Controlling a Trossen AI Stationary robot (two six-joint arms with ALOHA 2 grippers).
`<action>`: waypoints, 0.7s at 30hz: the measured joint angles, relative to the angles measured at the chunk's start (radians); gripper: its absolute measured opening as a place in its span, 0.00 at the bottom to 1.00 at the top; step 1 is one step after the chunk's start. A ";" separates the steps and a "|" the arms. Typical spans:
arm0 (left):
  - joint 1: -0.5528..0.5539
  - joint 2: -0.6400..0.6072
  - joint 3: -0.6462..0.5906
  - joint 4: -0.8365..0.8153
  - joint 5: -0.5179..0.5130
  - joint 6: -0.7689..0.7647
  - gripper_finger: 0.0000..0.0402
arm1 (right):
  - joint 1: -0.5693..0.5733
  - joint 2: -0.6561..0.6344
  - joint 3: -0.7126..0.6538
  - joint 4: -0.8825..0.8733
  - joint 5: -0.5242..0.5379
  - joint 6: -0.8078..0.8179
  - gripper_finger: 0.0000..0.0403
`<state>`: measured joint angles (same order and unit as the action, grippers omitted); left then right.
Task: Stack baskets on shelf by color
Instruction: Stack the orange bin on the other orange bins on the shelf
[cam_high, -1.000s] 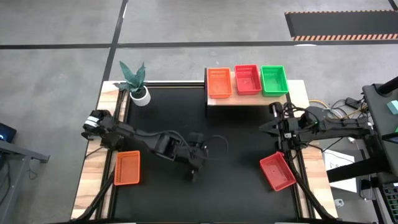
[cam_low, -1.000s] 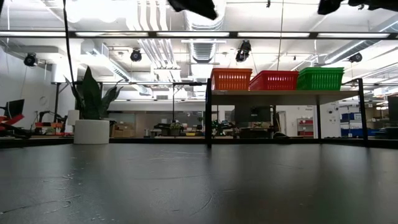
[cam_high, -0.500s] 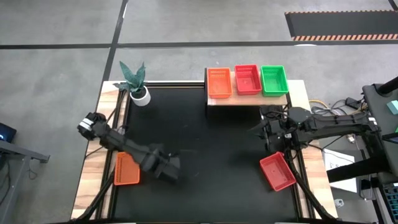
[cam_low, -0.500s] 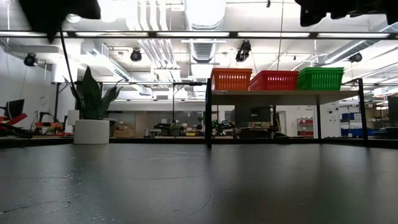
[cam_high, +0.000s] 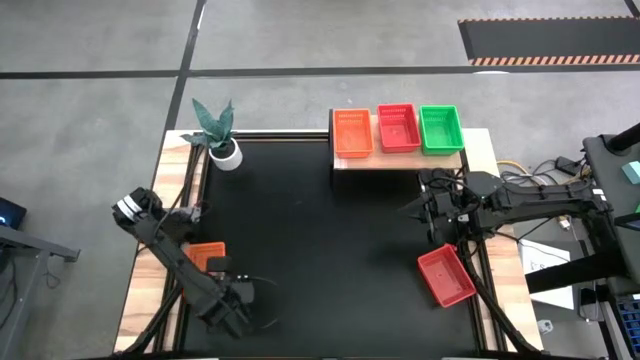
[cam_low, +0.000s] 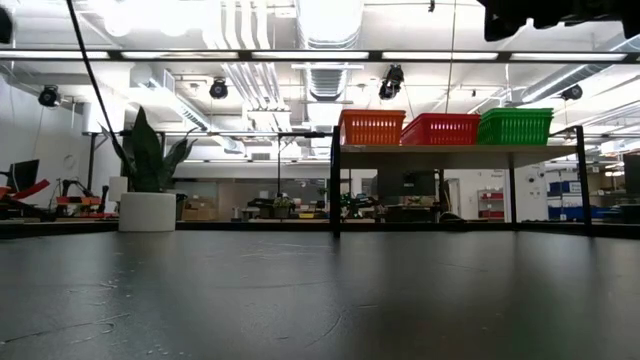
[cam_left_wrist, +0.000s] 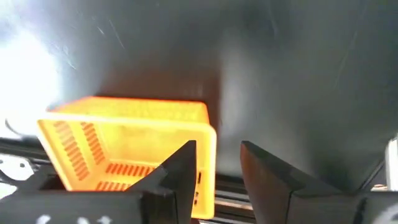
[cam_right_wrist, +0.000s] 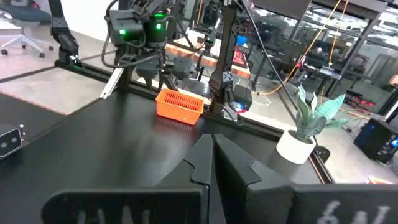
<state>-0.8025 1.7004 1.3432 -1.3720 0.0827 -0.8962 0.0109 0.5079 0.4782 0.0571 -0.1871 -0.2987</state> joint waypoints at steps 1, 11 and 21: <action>-0.015 -0.005 -0.014 0.010 0.003 -0.014 0.27 | 0.000 0.000 0.000 0.000 0.000 0.001 0.02; -0.130 -0.120 -0.130 0.089 0.005 -0.238 0.27 | 0.000 0.000 0.000 -0.001 -0.004 -0.006 0.02; -0.154 -0.167 -0.283 0.188 0.013 -0.323 0.27 | 0.000 0.000 0.000 -0.001 -0.004 -0.007 0.02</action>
<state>-0.9566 1.5333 1.0607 -1.1835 0.0960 -1.2190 0.0109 0.5076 0.4778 0.0563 -0.1913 -0.3058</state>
